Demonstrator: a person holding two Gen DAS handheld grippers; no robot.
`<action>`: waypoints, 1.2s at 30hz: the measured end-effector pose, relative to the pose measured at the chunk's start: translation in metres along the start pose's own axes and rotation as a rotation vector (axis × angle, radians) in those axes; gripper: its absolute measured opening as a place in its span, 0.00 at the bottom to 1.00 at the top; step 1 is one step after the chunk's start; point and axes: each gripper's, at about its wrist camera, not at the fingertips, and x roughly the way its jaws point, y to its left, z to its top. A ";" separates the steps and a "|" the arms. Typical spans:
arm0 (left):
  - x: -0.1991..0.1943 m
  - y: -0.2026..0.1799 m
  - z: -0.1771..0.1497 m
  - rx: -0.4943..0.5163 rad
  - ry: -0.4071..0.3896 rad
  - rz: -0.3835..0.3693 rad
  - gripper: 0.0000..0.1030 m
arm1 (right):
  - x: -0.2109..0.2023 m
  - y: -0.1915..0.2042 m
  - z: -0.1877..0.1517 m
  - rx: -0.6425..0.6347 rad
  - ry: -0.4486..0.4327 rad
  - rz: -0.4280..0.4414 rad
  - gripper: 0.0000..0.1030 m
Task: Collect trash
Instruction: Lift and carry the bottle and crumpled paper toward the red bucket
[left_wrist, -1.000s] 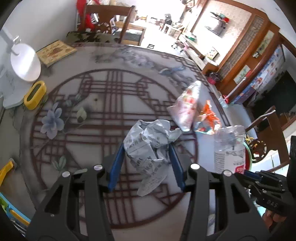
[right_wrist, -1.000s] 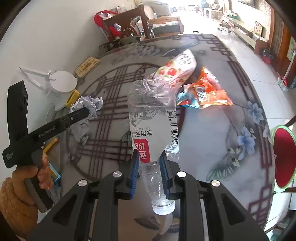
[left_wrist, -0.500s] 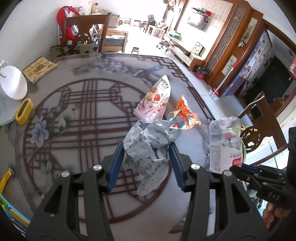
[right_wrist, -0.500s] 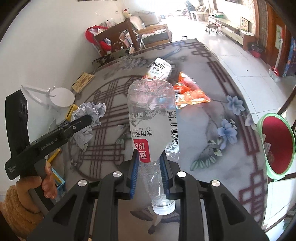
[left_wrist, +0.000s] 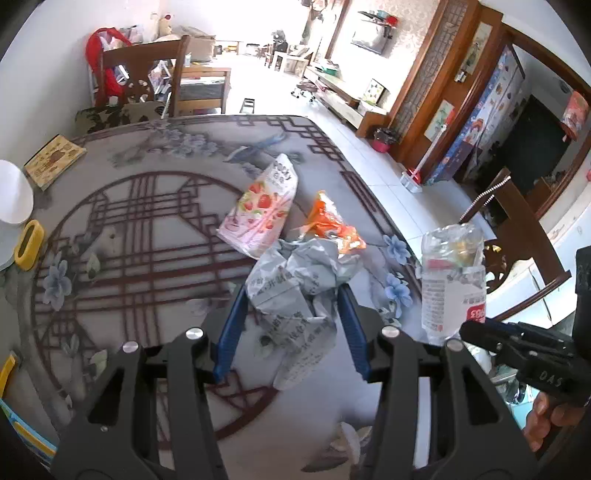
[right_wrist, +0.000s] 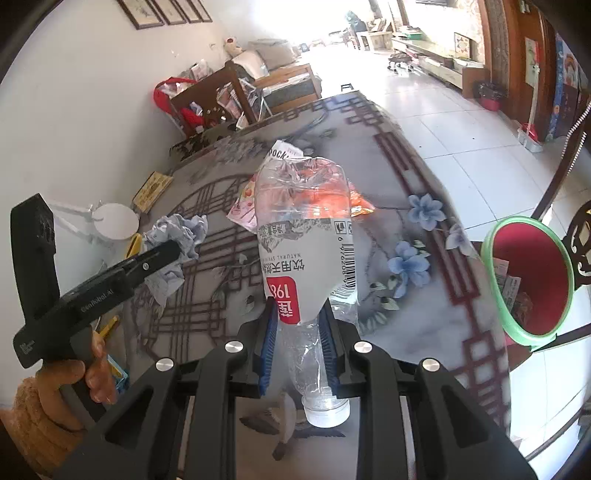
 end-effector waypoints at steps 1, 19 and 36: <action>0.002 -0.004 0.000 0.003 0.003 -0.003 0.47 | -0.002 -0.002 0.000 0.003 -0.004 0.000 0.22; 0.031 -0.088 0.009 0.092 0.027 -0.057 0.47 | -0.039 -0.075 0.002 0.090 -0.054 -0.016 0.22; 0.060 -0.156 0.016 0.172 0.070 -0.095 0.47 | -0.053 -0.141 0.008 0.168 -0.073 -0.031 0.22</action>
